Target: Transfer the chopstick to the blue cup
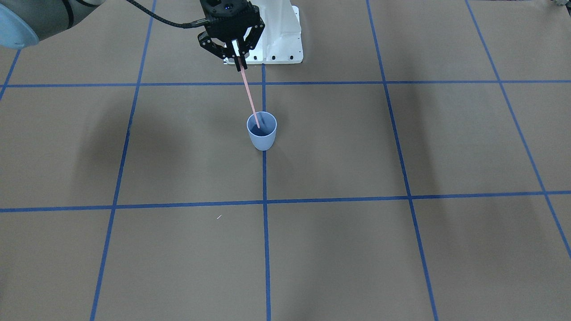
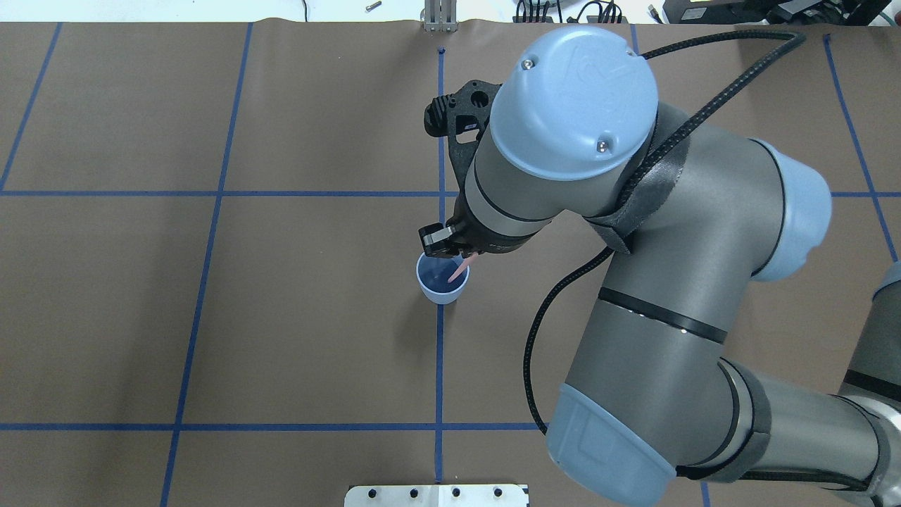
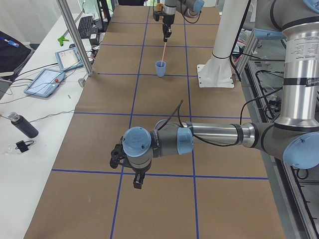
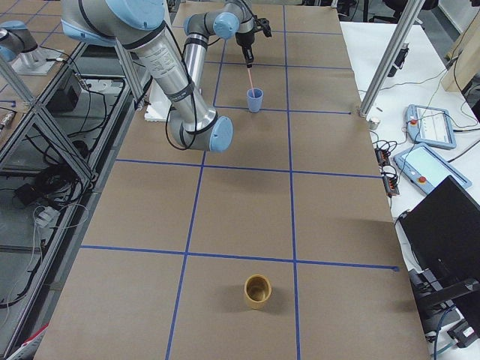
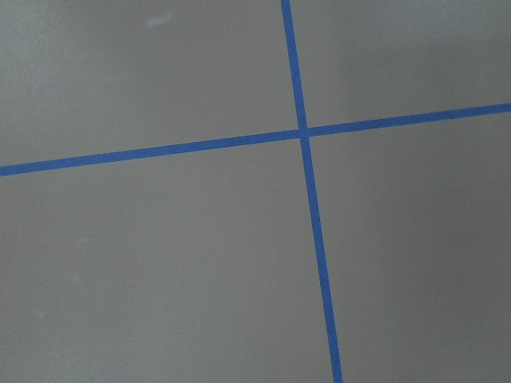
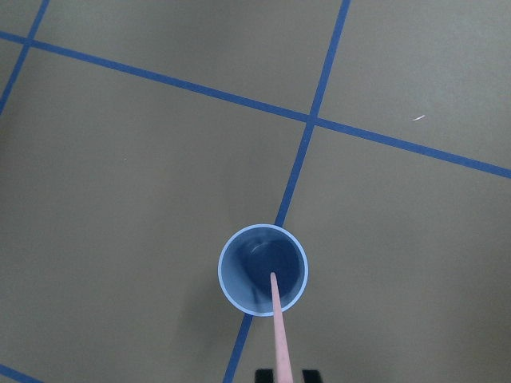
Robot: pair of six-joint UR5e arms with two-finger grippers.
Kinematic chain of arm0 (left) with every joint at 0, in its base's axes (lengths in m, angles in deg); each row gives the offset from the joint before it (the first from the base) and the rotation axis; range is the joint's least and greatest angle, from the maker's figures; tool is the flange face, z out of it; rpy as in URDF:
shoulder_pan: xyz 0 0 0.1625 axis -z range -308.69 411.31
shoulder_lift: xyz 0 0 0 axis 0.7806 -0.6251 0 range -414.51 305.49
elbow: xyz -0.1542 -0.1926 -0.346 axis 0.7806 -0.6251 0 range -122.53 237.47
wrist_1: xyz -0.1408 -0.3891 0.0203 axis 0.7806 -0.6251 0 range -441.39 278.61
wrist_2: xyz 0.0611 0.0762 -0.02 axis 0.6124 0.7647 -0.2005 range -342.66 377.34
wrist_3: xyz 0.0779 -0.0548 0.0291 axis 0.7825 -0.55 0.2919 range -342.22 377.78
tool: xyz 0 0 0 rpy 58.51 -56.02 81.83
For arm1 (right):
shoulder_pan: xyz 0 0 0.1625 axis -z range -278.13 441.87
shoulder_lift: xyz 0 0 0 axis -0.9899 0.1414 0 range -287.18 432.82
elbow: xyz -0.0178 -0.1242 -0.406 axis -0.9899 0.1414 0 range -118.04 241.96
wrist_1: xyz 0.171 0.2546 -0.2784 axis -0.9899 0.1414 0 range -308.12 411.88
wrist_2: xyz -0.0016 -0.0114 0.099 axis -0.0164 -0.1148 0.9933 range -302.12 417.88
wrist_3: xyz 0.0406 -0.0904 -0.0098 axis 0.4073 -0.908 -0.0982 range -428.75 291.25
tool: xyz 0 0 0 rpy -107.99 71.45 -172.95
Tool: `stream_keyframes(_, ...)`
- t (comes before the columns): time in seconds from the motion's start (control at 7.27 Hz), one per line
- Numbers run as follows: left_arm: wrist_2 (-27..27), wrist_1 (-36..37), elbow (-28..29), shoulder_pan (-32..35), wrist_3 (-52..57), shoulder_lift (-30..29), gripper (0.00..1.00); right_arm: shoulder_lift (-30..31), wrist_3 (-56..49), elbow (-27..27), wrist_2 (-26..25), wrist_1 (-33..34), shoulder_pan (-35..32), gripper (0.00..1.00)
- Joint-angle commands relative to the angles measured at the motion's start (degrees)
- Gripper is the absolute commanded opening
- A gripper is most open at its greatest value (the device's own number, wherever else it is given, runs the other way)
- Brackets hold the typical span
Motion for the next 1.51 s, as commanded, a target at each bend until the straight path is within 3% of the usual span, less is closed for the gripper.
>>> stream_keyframes(0.0,0.00,-0.03,0.00,0.00,0.00,0.00,0.98,-0.85,3.39,0.57,0.01,-2.07,0.08,0.99)
stream_keyframes(0.28,0.00,-0.03,-0.09,0.00,0.00,0.00,0.98,-1.39,3.51,0.30,1.84,-1.89,-4.20,1.00)
stream_keyframes(0.55,0.00,0.05,0.00,-0.09,0.00,0.00,0.98,0.61,-1.12,2.31,10.51,-1.89,-13.85,1.00)
stream_keyframes(0.83,0.18,0.75,0.09,-0.09,-0.35,-0.09,0.98,11.21,-16.80,4.77,14.39,-6.69,-24.38,1.00)
stream_keyframes(1.1,0.61,-0.12,-1.13,-0.09,-11.63,-0.09,0.98,19.57,-29.59,10.65,23.96,-9.71,-36.78,1.00)
stream_keyframes(1.38,1.84,-5.54,-1.14,-1.48,-16.16,-0.17,0.98,28.62,-42.74,10.59,25.05,-9.80,-43.57,1.00)
